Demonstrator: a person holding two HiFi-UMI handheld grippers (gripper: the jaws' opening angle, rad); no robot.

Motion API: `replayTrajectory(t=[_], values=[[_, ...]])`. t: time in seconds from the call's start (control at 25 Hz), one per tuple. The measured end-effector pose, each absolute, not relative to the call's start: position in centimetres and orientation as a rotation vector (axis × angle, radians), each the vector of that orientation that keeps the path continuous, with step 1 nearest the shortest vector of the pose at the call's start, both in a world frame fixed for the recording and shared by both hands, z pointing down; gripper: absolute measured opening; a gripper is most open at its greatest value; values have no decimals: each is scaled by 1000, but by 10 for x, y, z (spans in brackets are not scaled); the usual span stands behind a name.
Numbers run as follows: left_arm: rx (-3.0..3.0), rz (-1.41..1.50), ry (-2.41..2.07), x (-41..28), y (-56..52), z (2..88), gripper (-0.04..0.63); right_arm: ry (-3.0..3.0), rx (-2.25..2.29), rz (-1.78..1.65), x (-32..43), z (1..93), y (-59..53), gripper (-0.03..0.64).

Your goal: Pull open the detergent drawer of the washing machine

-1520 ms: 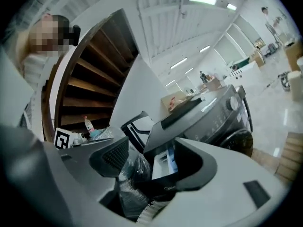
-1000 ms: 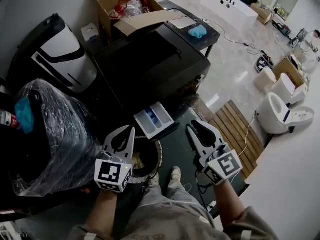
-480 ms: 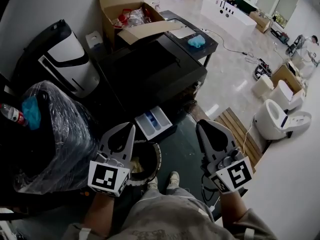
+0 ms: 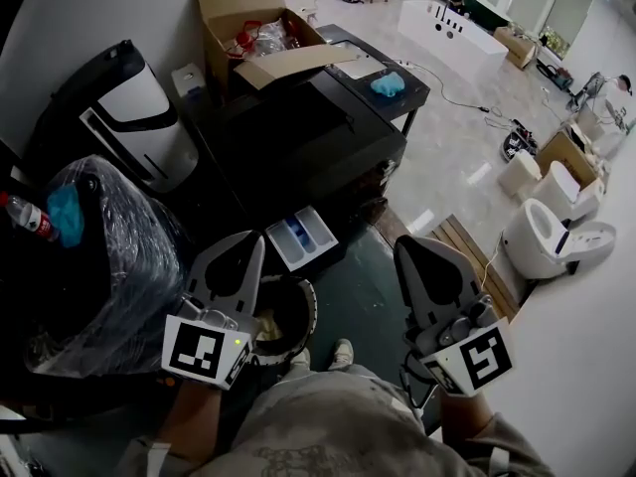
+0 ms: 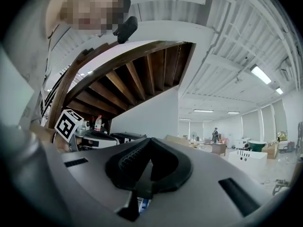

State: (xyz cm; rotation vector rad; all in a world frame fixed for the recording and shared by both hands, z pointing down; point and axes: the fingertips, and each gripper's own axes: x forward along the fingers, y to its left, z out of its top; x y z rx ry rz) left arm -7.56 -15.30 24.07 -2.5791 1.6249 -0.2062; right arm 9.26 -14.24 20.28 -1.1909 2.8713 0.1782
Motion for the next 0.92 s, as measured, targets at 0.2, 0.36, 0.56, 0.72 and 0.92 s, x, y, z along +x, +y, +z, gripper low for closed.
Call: replayTrajectory(t=[0.2,0.36,0.56,0.72,0.92], values=[[-2562,-196,1643,-76,-146,236,15,2891,-1180,152,92,208,-141,31],[-2547,-197,1661,-78,-142,235,15,2929,-1190,192,92,214,-141,31],[-2544,-206,1684,-80,-139,239,15,2938,-1183,205,89,214,-141,31],[-2546,-209,1683,-77,-137,241,15,2947,-1183,203,90,216,-142,31],[-2538,-213,1680,-78,-139,239,15,2950,-1191,200,90,217,-143,31]])
